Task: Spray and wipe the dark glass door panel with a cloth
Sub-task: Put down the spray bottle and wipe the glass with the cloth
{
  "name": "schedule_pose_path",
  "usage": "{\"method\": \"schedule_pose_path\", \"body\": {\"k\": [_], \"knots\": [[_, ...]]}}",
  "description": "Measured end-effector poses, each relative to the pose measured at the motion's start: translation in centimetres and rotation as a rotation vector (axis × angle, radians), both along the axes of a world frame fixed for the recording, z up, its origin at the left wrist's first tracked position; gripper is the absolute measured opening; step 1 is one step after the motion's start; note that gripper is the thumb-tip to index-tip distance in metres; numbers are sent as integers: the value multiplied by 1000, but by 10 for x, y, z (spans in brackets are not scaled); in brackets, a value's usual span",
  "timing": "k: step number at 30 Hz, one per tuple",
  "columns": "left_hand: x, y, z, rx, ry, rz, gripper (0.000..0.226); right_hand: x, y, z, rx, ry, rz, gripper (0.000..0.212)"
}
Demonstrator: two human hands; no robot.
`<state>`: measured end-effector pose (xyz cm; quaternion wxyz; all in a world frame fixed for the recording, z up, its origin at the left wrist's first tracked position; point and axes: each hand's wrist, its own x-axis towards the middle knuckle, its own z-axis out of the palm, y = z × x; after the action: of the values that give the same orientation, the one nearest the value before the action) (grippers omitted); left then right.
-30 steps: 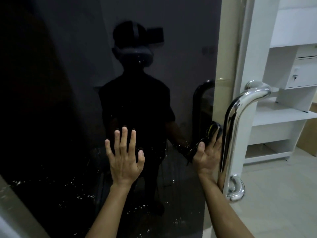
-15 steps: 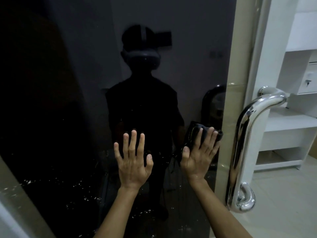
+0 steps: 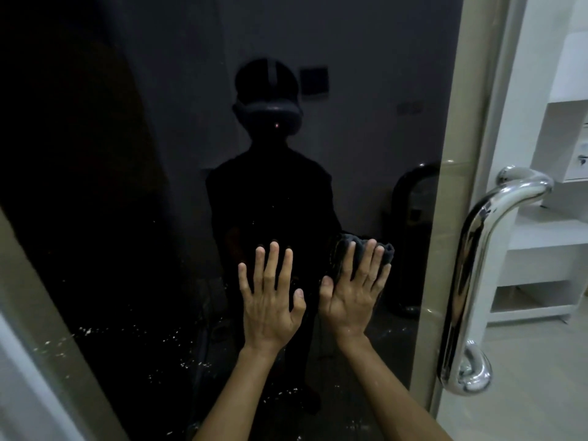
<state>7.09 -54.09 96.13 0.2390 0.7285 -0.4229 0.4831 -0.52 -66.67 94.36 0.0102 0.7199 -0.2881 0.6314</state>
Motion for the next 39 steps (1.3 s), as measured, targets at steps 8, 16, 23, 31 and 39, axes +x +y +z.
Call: {"method": "schedule_pose_path", "body": {"k": [8, 16, 23, 31, 39], "knots": [[2, 16, 5, -29, 1, -62, 66, 12, 17, 3, 17, 14, -6, 68], [54, 64, 34, -249, 18, 74, 67, 14, 20, 4, 32, -11, -32, 73], [66, 64, 36, -255, -24, 137, 67, 31, 42, 28, 101, -70, -25, 72], [63, 75, 40, -227, 5, 62, 66, 57, 79, 88, 23, -56, -25, 69], [80, 100, 48, -289, 27, 71, 64, 72, 96, 94, -205, 104, 7, 68]]}}
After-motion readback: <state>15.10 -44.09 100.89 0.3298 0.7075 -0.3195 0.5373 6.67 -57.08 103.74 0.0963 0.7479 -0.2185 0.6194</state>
